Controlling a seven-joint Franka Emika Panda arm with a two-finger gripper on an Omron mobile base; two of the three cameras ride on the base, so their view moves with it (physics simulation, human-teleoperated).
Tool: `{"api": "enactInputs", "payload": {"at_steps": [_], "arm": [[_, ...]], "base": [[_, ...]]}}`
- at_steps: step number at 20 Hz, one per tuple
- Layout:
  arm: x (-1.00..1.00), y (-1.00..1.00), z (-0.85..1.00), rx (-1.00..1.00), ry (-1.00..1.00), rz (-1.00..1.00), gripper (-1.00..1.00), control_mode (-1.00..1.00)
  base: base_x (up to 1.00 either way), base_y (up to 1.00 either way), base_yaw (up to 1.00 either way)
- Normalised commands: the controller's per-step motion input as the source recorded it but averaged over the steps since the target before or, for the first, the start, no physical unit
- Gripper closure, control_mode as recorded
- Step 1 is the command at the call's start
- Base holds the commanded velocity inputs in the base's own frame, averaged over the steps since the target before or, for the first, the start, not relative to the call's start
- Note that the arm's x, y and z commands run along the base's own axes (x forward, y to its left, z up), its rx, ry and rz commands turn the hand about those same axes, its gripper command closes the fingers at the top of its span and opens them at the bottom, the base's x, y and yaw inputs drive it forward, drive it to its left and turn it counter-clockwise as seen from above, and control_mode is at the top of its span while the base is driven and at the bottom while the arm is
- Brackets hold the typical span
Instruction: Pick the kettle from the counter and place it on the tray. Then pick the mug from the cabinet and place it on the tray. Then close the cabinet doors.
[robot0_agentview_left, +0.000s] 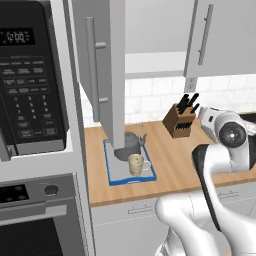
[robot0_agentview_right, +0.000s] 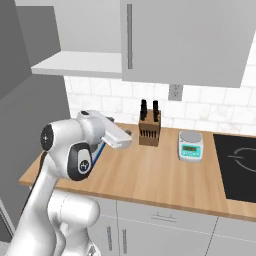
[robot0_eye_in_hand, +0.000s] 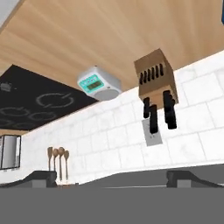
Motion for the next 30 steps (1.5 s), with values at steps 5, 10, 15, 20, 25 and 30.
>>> {"api": "enactInputs", "payload": {"at_steps": [5, 10, 15, 20, 25, 30], "arm": [[-0.02, 0.26, 0.0, -0.25, -0.03, 0.03, -1.0, -1.0], [-0.11, 0.11, 0.0, -0.24, -0.2, 0.16, -1.0, -1.0], [-0.17, 0.31, 0.0, -0.19, -0.28, 0.32, -1.0, -1.0], [-0.34, 0.39, 0.0, -0.23, -0.23, 0.31, -1.0, -1.0], [-0.24, 0.53, -0.07, -0.2, -0.33, 0.36, -1.0, -1.0], [-0.14, 0.63, -0.32, -0.2, -0.16, 0.33, -1.0, -1.0]], "base": [[0.0, 0.0, 0.0], [0.0, 0.0, 0.0], [0.0, 0.0, 0.0], [0.0, 0.0, 0.0], [0.0, 0.0, 0.0], [0.0, 0.0, 0.0]]}}
